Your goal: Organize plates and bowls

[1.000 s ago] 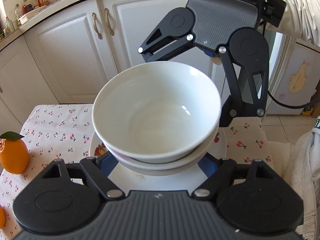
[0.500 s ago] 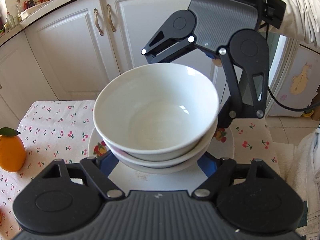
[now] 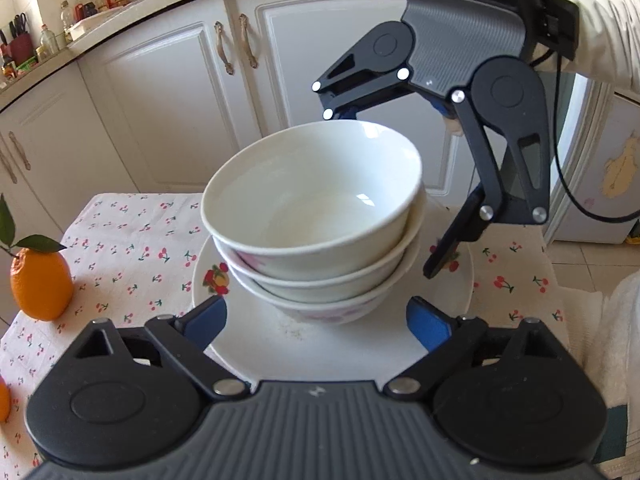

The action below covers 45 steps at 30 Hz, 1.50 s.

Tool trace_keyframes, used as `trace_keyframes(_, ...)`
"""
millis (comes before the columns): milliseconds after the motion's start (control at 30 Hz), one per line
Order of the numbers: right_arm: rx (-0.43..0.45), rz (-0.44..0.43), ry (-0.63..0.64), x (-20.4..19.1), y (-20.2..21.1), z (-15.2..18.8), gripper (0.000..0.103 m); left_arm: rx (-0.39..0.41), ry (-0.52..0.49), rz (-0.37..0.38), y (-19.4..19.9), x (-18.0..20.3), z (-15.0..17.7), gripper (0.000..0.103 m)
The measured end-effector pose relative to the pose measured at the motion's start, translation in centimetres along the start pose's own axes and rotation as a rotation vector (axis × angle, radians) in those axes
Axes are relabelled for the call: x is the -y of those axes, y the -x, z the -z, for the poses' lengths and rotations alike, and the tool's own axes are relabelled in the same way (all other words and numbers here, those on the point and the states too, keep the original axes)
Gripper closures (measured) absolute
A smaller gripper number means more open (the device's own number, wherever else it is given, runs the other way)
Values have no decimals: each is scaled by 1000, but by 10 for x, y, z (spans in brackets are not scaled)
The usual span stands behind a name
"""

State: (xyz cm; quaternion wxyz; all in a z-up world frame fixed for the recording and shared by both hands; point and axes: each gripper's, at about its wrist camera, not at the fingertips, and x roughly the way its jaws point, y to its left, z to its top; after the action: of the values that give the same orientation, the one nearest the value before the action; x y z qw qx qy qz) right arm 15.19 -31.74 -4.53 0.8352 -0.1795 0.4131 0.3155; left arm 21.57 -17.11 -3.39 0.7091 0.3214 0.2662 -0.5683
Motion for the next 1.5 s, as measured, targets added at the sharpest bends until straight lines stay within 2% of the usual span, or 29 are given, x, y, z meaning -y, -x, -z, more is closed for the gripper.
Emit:
trace_keyframes(167, -11, 105, -85, -13, 12, 4, 0, 63, 67, -92, 26, 11, 8, 4)
trace_keyframes(267, -22, 180, -190, -24, 22, 7, 0, 127, 136, -222, 46, 23, 12, 3)
trace_keyframes(367, -23, 261, -288, -38, 34, 6, 0, 146, 235, -338, 64, 35, 12, 2)
trace_keyframes(533, -15, 417, -525, -54, 58, 1, 0, 86, 421, -508, 84, 50, 8, 1)
trace_keyframes(600, 9, 473, -612, -62, 63, 1, 0, 116, 504, -513, 94, 58, 11, 1)
trace_keyframes(700, 22, 565, -658, -84, 61, 2, 0, 92, 654, -542, 103, 65, 17, 1)
trace_keyframes(833, 44, 576, -769, -107, 55, 10, 0, 83, 771, -593, 112, 79, 30, 1)
trace_keyframes(900, 61, 565, -802, -119, 55, 12, 0, 79, 785, -607, 115, 87, 32, 1)
trace_keyframes(1033, 104, 619, -837, -137, 59, 9, 0, 70, 806, -687, 125, 96, 31, 1)
trace_keyframes(1167, 150, 670, -830, -150, 69, 3, 0, 63, 820, -728, 133, 98, 29, 1)
trace_keyframes(1500, 220, 726, -827, -158, 88, -3, 0, 78, 829, -740, 138, 101, 25, 1)
